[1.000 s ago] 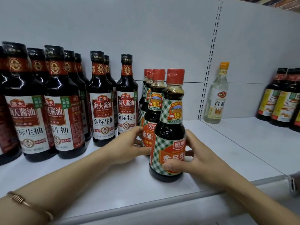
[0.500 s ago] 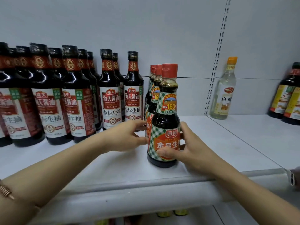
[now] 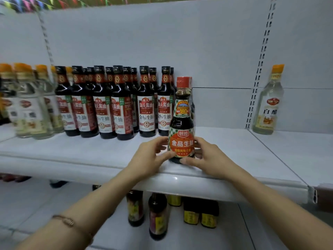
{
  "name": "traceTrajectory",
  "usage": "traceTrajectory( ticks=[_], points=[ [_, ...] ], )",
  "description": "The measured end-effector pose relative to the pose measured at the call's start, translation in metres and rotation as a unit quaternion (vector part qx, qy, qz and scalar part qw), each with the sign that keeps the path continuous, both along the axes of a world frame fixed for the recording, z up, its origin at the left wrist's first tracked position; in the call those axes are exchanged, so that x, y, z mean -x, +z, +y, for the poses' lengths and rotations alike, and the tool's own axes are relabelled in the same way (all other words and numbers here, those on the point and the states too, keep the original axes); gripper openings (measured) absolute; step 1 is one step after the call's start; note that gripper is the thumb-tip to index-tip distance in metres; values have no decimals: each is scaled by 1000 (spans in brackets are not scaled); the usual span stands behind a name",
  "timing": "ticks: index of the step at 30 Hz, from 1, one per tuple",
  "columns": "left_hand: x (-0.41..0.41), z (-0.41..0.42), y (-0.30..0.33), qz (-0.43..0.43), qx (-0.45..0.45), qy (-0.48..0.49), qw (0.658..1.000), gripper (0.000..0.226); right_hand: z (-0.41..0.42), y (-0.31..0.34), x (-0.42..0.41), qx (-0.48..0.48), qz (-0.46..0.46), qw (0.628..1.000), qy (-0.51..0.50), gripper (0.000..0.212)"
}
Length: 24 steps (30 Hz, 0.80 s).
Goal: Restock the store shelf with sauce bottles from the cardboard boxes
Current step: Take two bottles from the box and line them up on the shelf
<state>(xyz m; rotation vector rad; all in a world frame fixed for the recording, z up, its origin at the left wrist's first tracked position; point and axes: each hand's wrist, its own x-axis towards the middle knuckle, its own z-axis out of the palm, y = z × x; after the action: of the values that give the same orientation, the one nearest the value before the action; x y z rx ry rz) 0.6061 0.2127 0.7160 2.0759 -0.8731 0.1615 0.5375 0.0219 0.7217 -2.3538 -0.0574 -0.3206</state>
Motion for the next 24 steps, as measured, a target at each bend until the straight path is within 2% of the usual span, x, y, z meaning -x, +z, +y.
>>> traceTrajectory(
  ticks=[9, 13, 16, 19, 24],
  points=[
    [16, -4, 3, -50, -39, 89, 994, 48, 11, 11, 17, 32, -7, 999, -9, 65],
    [34, 15, 0, -92, 11, 95, 991, 32, 21, 15, 41, 29, -19, 999, -39, 66],
    [50, 52, -9, -69, 61, 83, 992, 25, 45, 7, 58, 73, -74, 990, -100, 68],
    [62, 106, -21, -57, 97, 87, 990, 24, 92, -4, 67, 64, -63, 995, -37, 73],
    [76, 231, -42, -46, 98, 133, 985, 12, 197, -10, 50, 24, 49, 990, 131, 70]
  ],
)
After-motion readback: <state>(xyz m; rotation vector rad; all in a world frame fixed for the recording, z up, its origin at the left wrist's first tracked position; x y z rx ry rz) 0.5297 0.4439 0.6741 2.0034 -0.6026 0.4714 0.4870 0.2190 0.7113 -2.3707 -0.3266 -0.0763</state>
